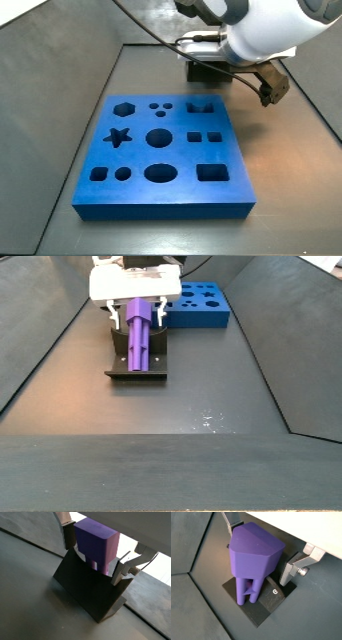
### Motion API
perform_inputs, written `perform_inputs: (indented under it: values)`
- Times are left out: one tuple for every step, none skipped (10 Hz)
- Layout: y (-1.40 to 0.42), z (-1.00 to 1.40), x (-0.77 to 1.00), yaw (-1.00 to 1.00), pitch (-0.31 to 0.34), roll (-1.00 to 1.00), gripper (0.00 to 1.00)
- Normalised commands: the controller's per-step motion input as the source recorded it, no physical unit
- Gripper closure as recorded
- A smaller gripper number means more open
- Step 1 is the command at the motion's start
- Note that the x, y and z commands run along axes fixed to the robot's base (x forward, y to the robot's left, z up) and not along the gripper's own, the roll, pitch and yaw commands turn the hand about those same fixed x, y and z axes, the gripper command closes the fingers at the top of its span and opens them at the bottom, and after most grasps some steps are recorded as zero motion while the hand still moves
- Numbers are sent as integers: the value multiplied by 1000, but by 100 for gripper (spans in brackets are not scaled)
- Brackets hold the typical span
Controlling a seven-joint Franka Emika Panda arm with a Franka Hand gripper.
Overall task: Pick up the 3 prong object. Move up. Place the 3 prong object on the fixture. Regrasp the 3 prong object. Move to above the board. Insert the 3 prong object.
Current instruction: Regrasp the 3 prong object, then move to above the board.
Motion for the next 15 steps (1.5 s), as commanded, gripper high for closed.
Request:
perform_inputs:
  values:
    - [0,0,0,0,0,0,100]
    - [19,1000,63,256,29,-47,100]
    - [17,1000,62,245,27,-57,100]
    - [16,1000,59,201,12,-52,100]
    - [14,1000,58,148,-21,-38,100]
    - [14,1000,56,122,-30,-32,100]
    - [12,1000,53,76,-40,-27,100]
    - [11,1000,48,49,-33,-28,100]
    - [10,1000,46,26,-29,-34,100]
    - [10,1000,41,10,-17,-39,100]
    - [9,1000,35,-6,-1,-38,100]
    - [7,1000,31,-9,11,-44,100]
    - [8,1000,27,-11,28,-48,100]
    - [5,1000,20,-9,48,-48,100]
    - [4,1000,18,-3,60,-51,100]
